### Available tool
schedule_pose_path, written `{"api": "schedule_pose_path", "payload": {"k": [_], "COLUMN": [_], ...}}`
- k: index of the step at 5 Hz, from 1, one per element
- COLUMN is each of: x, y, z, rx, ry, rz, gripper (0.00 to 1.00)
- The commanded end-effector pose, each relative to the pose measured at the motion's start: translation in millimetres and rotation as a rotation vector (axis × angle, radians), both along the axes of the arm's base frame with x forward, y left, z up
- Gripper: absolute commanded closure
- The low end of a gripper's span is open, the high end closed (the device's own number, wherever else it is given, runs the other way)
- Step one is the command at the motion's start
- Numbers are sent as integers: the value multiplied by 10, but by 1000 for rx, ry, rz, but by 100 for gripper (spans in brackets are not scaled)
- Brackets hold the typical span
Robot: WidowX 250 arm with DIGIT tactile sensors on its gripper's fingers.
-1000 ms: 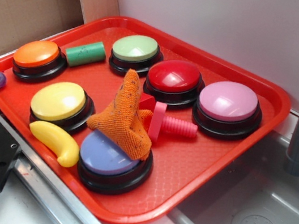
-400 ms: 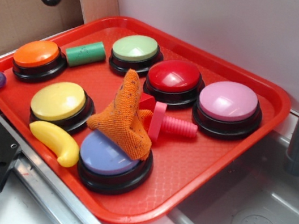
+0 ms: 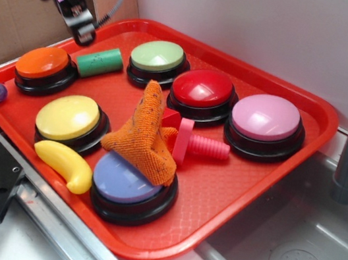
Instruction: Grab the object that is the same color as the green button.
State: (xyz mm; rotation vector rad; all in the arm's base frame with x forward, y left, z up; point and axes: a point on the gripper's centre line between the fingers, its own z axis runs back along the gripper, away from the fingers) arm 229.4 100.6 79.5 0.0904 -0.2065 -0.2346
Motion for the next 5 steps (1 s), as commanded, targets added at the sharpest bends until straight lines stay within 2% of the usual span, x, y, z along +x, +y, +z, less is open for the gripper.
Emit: {"api": "schedule_pose_path", "payload": {"k": [1,3,4,5], "x": [253,262,255,235], "y": [49,44,35,11], "z": [-404,-589,-568,-468], "rx": [-20,-54,-58,-56], "ry": [-1,15,4,-3], "rz": [-87,-72,-65,-44], "gripper": [0,0,100,100]}}
